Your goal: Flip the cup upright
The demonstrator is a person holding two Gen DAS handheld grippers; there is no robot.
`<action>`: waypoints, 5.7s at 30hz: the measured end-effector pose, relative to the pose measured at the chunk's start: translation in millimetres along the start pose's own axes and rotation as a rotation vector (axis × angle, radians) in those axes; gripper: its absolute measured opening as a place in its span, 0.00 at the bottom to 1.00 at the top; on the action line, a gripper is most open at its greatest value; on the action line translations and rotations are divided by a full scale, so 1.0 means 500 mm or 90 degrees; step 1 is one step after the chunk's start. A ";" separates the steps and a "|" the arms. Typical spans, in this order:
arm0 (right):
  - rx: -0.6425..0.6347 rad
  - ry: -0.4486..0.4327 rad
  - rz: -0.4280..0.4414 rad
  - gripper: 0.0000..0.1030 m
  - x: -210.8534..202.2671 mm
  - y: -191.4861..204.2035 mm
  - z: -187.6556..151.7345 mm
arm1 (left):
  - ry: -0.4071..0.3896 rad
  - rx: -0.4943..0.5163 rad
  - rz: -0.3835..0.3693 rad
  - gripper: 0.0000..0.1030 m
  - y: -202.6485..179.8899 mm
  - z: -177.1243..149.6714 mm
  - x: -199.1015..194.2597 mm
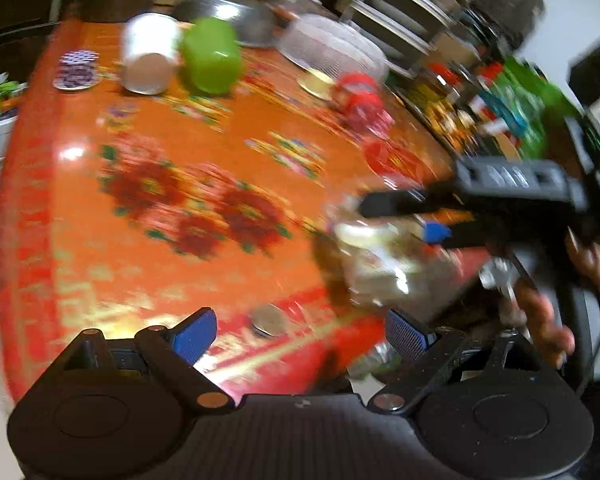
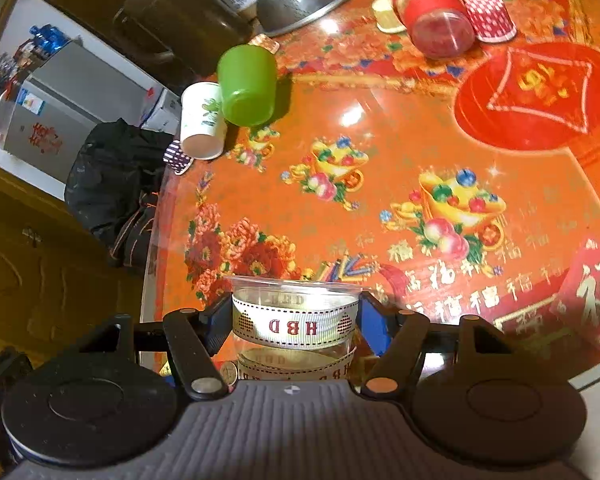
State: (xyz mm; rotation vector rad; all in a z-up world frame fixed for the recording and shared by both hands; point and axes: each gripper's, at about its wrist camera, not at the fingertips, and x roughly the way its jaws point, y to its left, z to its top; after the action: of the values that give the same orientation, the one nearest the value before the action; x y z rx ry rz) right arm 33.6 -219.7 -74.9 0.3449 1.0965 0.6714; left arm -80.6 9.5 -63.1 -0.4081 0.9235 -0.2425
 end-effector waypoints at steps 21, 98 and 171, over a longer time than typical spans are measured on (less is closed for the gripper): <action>-0.302 -0.476 -0.157 0.65 -0.052 0.076 -0.139 | -0.152 -0.031 -0.048 0.91 0.032 0.017 -0.063; -0.222 -0.354 -0.207 0.99 -0.209 0.084 -0.238 | -0.217 0.189 0.091 1.00 -0.161 -0.047 -0.126; -0.240 -0.379 -0.177 0.99 -0.209 0.092 -0.250 | -0.233 0.187 0.092 1.00 -0.163 -0.054 -0.134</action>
State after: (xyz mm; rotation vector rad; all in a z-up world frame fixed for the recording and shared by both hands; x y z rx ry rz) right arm -124.3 -261.2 -29.4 0.0516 0.4244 0.4678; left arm -143.9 -44.9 6.5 -0.1065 0.5438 -0.1600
